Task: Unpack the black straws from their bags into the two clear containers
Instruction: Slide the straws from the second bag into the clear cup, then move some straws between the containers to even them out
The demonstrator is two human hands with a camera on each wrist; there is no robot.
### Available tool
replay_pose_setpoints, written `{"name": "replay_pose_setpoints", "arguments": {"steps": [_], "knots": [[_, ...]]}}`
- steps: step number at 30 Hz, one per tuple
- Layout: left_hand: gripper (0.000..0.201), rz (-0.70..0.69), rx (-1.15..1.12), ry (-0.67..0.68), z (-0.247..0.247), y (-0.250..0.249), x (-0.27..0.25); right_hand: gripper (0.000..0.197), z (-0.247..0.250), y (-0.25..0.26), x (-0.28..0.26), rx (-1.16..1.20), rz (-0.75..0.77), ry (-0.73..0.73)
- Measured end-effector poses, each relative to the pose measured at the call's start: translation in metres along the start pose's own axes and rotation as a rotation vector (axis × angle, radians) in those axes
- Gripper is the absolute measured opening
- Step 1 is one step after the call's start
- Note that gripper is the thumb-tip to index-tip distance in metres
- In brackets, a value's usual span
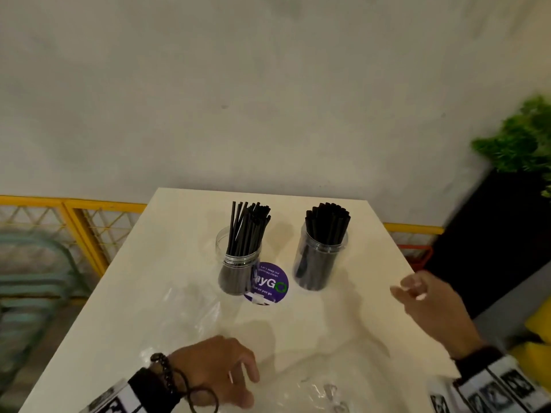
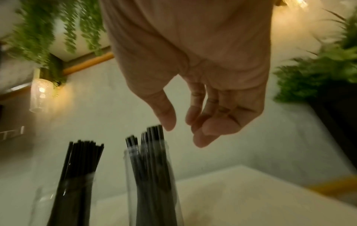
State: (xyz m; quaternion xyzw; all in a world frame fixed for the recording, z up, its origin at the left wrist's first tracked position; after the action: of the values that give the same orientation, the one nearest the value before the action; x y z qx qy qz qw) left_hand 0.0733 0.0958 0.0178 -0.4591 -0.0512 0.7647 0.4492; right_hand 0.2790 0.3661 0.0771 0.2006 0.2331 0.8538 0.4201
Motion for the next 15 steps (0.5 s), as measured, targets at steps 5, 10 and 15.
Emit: {"name": "replay_pose_setpoints", "arguments": {"steps": [5, 10, 15], "knots": [[0.027, -0.035, -0.082, -0.304, 0.043, -0.026, -0.008, 0.021, 0.020, 0.071, 0.052, -0.054, 0.228, -0.060], [0.028, -0.075, -0.293, -0.477, 0.083, -0.071, 0.022, 0.014, 0.003, 0.117, 0.094, -0.084, 0.455, -0.056], [0.074, 0.087, -0.456, -0.616, 0.099, -0.090, 0.072, 0.054, -0.046, 0.139, 0.124, -0.279, 0.499, 0.174]]}}
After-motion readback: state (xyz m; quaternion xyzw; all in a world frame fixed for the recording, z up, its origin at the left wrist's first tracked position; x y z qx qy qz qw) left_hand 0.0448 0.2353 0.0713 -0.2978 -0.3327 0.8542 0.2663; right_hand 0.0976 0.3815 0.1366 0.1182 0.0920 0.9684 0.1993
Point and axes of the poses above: each hand's wrist, its own x-axis towards the middle knuckle, its own z-axis out of the back of the hand, y = z × x, the point moved 5 cm from there along x, towards the middle knuckle, and after that the axes turned 13 degrees about z, right-handed, at the moved point
